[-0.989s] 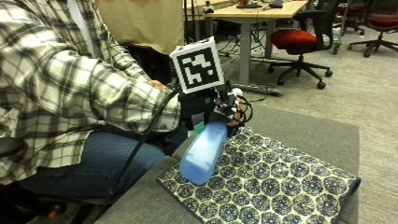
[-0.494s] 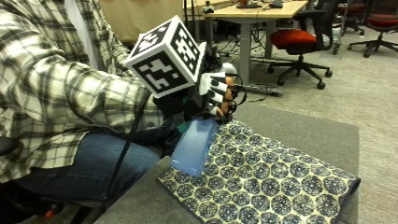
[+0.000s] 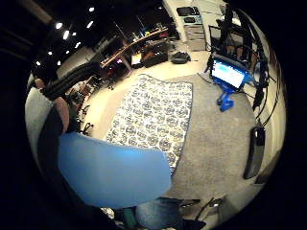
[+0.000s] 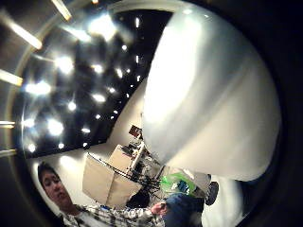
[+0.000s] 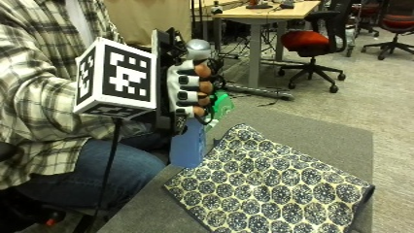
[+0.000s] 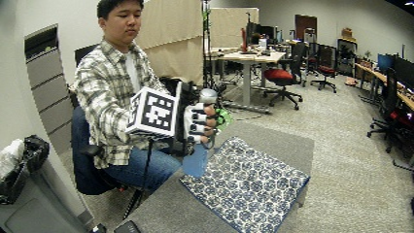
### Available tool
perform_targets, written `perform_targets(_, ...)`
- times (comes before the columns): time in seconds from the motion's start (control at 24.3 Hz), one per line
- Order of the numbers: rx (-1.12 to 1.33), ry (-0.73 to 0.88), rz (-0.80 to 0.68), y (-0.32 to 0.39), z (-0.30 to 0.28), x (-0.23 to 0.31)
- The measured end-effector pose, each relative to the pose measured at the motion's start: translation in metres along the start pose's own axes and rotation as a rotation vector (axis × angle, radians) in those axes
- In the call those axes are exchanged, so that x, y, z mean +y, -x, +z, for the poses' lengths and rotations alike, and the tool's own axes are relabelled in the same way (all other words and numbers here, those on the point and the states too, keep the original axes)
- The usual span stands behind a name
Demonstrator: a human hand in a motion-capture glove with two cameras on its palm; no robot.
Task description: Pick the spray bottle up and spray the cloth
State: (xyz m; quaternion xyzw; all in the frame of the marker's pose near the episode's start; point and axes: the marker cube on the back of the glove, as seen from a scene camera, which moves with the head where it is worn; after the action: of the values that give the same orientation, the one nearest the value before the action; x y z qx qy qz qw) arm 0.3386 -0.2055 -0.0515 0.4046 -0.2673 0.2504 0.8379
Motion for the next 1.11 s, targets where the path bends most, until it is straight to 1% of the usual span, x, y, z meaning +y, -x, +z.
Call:
perform_targets(0.21, -0.129, 0.024, -0.06, 0.028, 0.009, 0.009)
perform_targets(0.41, -0.249, 0.094, -0.129, 0.065, 0.041, 0.015)
perform_targets(0.82, -0.439, 0.311, -0.216, 0.113, 0.146, 0.038)
perform_targets(1.11, -0.523, 0.378, -0.206, 0.127, 0.227, 0.038)
